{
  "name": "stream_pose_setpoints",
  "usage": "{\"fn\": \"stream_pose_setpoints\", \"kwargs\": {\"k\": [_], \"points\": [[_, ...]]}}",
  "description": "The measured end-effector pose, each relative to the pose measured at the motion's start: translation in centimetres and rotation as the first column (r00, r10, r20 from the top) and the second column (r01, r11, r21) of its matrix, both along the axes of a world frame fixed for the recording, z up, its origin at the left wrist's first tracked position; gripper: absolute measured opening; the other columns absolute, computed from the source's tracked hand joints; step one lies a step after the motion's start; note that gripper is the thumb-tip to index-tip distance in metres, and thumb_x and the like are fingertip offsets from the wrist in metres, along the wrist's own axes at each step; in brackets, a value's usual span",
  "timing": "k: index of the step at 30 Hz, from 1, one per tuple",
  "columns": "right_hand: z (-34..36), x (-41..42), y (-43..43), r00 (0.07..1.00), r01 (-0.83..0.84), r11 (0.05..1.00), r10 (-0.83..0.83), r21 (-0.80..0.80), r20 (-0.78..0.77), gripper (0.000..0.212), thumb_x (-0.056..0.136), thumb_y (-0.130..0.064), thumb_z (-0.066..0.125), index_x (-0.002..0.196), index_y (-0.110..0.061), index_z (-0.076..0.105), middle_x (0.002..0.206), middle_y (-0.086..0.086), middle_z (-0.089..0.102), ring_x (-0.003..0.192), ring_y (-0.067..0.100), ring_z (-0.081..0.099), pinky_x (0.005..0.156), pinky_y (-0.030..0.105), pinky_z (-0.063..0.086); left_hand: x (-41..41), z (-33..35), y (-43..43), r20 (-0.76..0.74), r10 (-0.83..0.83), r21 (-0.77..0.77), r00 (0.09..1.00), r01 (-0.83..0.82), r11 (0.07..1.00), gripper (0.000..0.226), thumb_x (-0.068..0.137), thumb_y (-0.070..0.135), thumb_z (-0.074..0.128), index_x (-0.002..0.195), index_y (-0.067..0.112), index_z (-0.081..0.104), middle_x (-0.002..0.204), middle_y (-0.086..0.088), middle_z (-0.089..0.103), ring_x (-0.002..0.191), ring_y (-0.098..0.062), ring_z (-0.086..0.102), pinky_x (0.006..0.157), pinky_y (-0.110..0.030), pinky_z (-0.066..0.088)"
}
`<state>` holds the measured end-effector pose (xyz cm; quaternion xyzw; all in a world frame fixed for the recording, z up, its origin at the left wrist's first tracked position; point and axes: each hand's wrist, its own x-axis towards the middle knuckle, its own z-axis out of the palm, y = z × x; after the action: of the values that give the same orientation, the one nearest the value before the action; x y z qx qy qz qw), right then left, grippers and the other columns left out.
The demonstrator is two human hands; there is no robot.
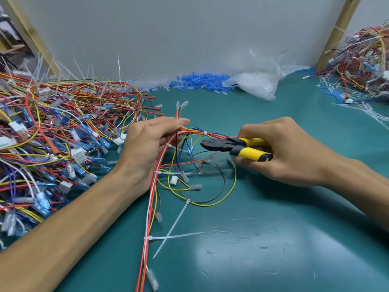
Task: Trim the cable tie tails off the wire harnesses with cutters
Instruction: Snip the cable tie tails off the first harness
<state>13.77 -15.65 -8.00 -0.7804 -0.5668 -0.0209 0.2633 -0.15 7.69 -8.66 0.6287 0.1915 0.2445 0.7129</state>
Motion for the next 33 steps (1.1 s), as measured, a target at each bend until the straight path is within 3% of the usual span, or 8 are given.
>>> {"fn": "stream_pose_setpoints", "kwargs": {"k": [4, 10, 13, 16, 18, 26, 33], "points": [[-0.2, -0.1, 0.1, 0.999, -0.042, 0.999, 0.042, -0.021, 0.004, 0.031, 0.092, -0.041, 0.078, 0.079, -0.022, 0.056, 0.064, -0.004, 0.05, 0.062, 0.022, 0.043, 0.052, 0.04, 0.041, -0.1, 0.3, -0.1, 0.092, -0.04, -0.061, 0.995, 0.045, 0.997, 0.017, 0.094, 0.0, 0.065, 0.11, 0.001, 0.072, 0.089, -0.011, 0.079, 0.078, -0.014, 0.073, 0.076, -0.018, 0.058], [0.2, -0.2, 0.0, 0.993, -0.026, 0.991, 0.041, 0.131, -0.111, 0.029, 0.086, -0.043, 0.079, 0.089, -0.02, 0.062, 0.065, 0.001, 0.048, 0.061, 0.017, 0.035, 0.053, 0.027, 0.031, -0.1, 0.4, -0.6, 0.239, -0.056, -0.062, 0.969, 0.073, 0.995, 0.018, 0.092, -0.01, 0.06, 0.096, 0.007, 0.062, 0.09, -0.014, 0.078, 0.082, -0.017, 0.073, 0.079, -0.021, 0.058], [0.3, -0.5, 0.1, 0.989, 0.08, 0.965, -0.046, 0.249, -0.139, 0.032, 0.088, -0.042, 0.079, 0.102, -0.022, 0.059, 0.072, 0.0, 0.054, 0.063, 0.019, 0.04, 0.056, 0.028, 0.034, 0.0, 0.2, -1.0, 0.289, -0.046, 0.054, 0.956, 0.032, 0.998, 0.022, 0.09, -0.013, 0.064, 0.096, 0.008, 0.063, 0.098, -0.013, 0.076, 0.093, -0.019, 0.072, 0.084, -0.025, 0.056], [0.5, -0.8, 0.5, 0.983, 0.174, 0.939, -0.148, 0.295, -0.11, 0.032, 0.09, -0.037, 0.084, 0.104, -0.022, 0.059, 0.086, -0.009, 0.054, 0.075, 0.009, 0.049, 0.065, 0.014, 0.036, -0.1, 0.1, -1.6, 0.339, -0.047, 0.208, 0.94, -0.026, 0.978, 0.024, 0.088, -0.014, 0.068, 0.097, 0.007, 0.063, 0.095, -0.005, 0.077, 0.095, -0.019, 0.073, 0.087, -0.028, 0.055], [0.5, -0.9, 0.8, 0.977, 0.212, 0.94, -0.202, 0.267, -0.063, 0.032, 0.089, -0.038, 0.084, 0.104, -0.021, 0.062, 0.096, -0.006, 0.051, 0.083, 0.011, 0.049, 0.072, 0.011, 0.037, -0.3, 0.2, -1.9, 0.369, -0.062, 0.294, 0.927, -0.053, 0.954, 0.021, 0.088, -0.013, 0.069, 0.098, 0.004, 0.063, 0.097, -0.008, 0.076, 0.097, -0.02, 0.074, 0.087, -0.026, 0.054], [0.5, -1.2, 1.0, 0.981, 0.192, 0.963, -0.187, 0.188, -0.046, 0.027, 0.085, -0.043, 0.082, 0.101, -0.025, 0.07, 0.097, -0.002, 0.053, 0.085, 0.016, 0.054, 0.07, 0.013, 0.038, -0.7, 0.4, -2.9, 0.377, -0.112, 0.469, 0.92, -0.085, 0.879, 0.013, 0.088, -0.016, 0.069, 0.093, -0.006, 0.063, 0.108, -0.014, 0.076, 0.099, -0.026, 0.075, 0.086, -0.031, 0.057], [0.5, -1.2, 0.8, 0.99, 0.139, 0.972, -0.13, 0.192, -0.059, 0.03, 0.086, -0.052, 0.078, 0.102, -0.027, 0.072, 0.098, -0.002, 0.057, 0.089, 0.02, 0.058, 0.078, 0.033, 0.046, -0.8, 0.4, -3.0, 0.371, -0.167, 0.503, 0.913, -0.047, 0.863, 0.011, 0.089, -0.019, 0.066, 0.094, -0.01, 0.062, 0.107, -0.015, 0.075, 0.104, -0.018, 0.075, 0.085, -0.022, 0.055]]}}
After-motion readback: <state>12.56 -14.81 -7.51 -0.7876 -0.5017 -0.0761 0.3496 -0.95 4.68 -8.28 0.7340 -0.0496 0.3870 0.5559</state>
